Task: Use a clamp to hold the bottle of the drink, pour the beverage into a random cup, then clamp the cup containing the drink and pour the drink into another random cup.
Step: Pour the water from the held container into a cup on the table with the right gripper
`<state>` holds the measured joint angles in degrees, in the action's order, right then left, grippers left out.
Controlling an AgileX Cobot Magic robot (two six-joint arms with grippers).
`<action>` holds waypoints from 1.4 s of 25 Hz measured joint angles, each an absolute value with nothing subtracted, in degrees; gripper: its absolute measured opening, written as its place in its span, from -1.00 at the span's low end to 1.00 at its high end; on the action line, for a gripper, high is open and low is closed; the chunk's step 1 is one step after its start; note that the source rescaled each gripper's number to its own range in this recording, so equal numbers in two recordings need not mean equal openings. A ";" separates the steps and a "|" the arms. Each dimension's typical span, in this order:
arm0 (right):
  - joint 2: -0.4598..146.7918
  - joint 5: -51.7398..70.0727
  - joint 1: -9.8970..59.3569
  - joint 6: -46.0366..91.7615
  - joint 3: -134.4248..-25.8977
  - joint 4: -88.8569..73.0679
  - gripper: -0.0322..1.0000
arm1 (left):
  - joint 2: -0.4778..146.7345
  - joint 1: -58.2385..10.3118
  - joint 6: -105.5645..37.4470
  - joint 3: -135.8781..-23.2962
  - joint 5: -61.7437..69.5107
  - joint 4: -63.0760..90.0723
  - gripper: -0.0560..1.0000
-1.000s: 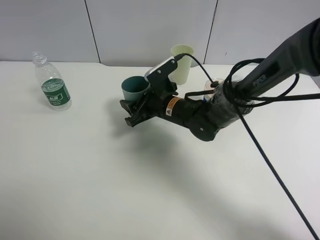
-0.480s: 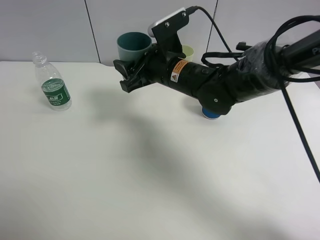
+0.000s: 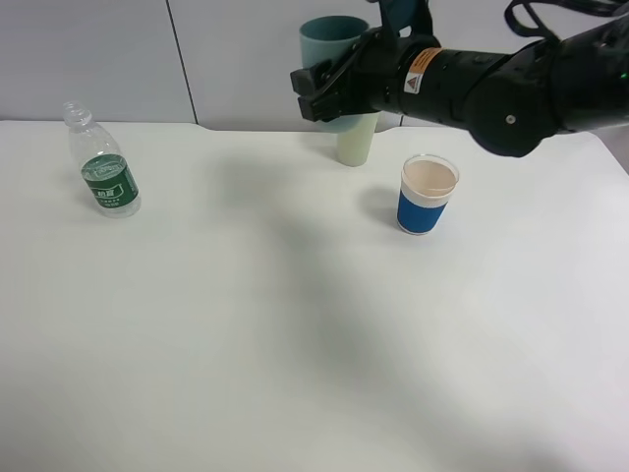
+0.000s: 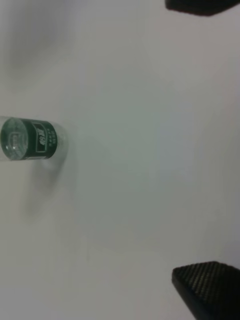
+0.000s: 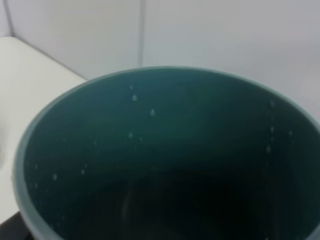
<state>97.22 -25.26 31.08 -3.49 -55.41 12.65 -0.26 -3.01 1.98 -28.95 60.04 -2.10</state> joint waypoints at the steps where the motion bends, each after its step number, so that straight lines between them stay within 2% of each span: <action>1: 96.45 -24.25 30.28 -4.66 -55.41 13.80 -0.89 | -0.26 -3.01 1.98 -28.95 60.04 -2.10 1.00; 12: 93.34 -19.73 20.28 -27.05 -55.52 32.46 -0.89 | -0.26 -3.01 1.98 -28.95 60.04 -2.10 1.00; 23: 96.65 -2.48 19.34 -44.17 -68.51 54.26 -0.89 | -0.26 -3.01 1.98 -28.95 60.04 -2.10 1.00; 35: 108.97 4.88 20.54 -46.35 -80.18 57.17 -0.89 | -0.26 -3.01 1.98 -28.95 60.04 -2.10 1.00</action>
